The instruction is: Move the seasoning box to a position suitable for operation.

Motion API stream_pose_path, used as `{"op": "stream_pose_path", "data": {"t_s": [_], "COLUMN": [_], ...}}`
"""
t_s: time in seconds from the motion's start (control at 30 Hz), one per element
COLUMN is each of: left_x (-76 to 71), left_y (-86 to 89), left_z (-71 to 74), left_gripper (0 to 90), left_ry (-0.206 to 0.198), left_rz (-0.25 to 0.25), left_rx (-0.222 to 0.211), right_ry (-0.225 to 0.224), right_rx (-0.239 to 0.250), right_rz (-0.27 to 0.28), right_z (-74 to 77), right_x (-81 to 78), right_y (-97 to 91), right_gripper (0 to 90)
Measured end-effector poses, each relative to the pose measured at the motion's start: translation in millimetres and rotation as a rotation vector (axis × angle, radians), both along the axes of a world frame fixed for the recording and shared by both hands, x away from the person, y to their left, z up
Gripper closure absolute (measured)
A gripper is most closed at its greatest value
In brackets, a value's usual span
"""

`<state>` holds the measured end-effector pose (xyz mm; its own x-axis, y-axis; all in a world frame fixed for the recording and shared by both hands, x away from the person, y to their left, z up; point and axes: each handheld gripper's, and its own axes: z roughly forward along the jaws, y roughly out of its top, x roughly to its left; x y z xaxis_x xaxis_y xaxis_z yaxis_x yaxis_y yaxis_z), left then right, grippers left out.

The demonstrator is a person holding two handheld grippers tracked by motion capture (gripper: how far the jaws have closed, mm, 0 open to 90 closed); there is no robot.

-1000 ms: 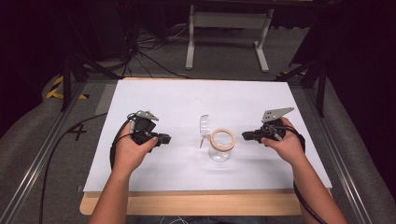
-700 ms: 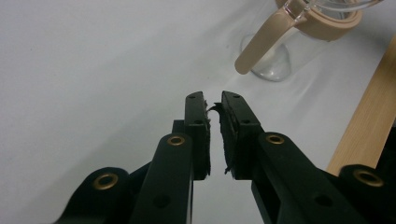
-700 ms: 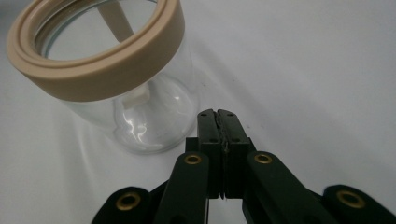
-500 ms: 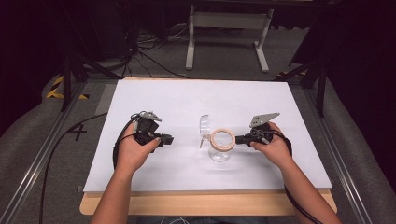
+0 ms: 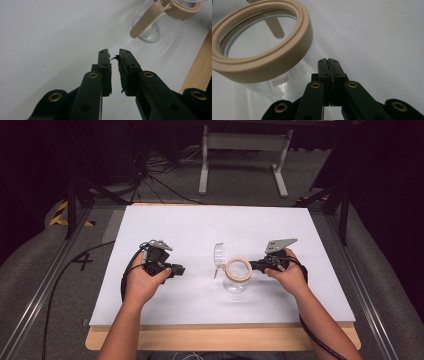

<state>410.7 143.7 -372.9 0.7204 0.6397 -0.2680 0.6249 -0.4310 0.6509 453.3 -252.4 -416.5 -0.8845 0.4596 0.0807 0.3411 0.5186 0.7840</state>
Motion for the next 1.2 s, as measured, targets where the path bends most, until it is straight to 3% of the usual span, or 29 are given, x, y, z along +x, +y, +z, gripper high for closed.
{"op": "stream_pose_path", "data": {"t_s": [0.4,0.7,1.2], "left_x": [-0.8,2.2,15.1], "left_y": [-1.7,-3.7,-23.2], "left_z": [-1.2,-2.3,1.3], "left_gripper": [79.0,77.2,77.2], "left_ry": [0.003,0.009,-0.001], "left_rz": [-0.006,-0.007,-0.057], "left_rx": [0.004,-0.011,-0.022], "right_ry": [0.002,0.056,0.06], "right_rx": [-0.024,-0.023,-0.054], "right_rz": [0.017,0.025,0.055], "right_z": [-3.2,-4.6,1.7], "right_x": [-0.2,-5.1,-33.4], "right_y": [4.9,0.2,-1.2], "right_gripper": [90.0,90.0,90.0]}}
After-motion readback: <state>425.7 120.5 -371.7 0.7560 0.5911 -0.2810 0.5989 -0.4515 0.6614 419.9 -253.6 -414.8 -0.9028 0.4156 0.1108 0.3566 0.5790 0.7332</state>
